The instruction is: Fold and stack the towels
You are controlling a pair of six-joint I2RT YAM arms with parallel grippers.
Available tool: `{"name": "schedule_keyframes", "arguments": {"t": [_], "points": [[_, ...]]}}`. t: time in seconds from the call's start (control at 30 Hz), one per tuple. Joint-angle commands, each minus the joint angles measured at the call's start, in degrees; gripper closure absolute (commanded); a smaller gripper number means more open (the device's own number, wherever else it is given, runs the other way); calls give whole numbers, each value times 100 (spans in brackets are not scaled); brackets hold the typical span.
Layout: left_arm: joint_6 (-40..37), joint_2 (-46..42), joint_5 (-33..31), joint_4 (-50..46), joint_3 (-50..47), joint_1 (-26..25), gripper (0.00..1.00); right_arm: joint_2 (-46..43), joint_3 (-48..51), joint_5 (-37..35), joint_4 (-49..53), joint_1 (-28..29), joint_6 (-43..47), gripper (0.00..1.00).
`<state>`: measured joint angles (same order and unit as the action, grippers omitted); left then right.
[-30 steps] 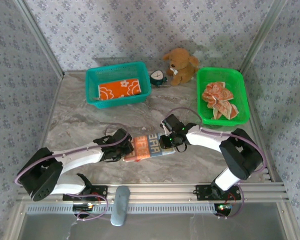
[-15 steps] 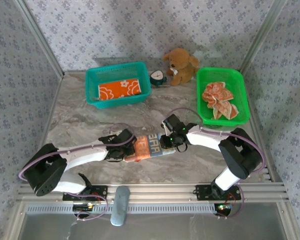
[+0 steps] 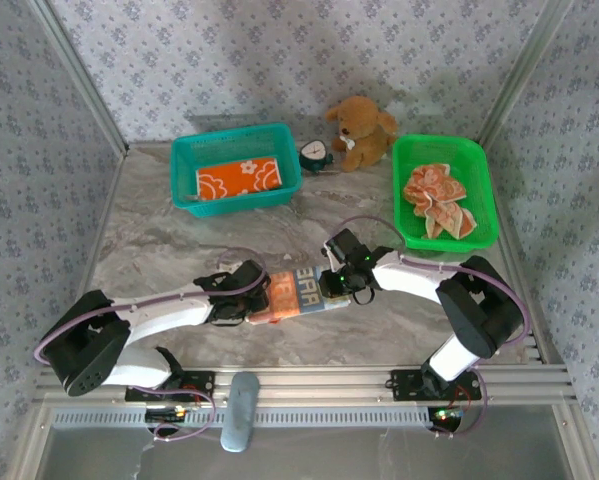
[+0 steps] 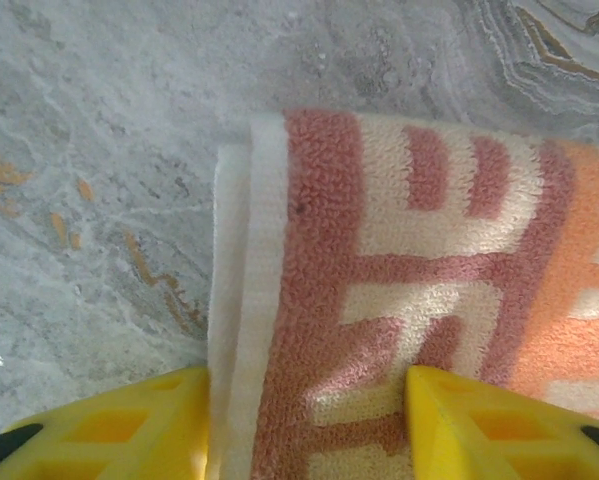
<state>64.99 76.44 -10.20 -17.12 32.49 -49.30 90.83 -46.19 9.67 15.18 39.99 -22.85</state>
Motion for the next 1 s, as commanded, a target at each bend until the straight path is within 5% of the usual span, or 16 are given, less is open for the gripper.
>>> {"name": "schedule_keyframes", "arguments": {"t": [0.0, 0.43, 0.63, 0.97], "points": [[-15, 377, 358, 388, -179, -105, 55, 95, 59, -35, 133, -37, -18, 74], [-265, 409, 62, 7, 39, -106, 100, -89, -41, -38, 321, -98, -64, 74], [-500, -273, -413, -1335, 763, -103, 100, -457, -139, 23, 524, -284, -135, 65], [-1079, -760, -679, -3376, 2526, 69, 100, -1198, -610, 122, 973, -762, -193, 32]]}}
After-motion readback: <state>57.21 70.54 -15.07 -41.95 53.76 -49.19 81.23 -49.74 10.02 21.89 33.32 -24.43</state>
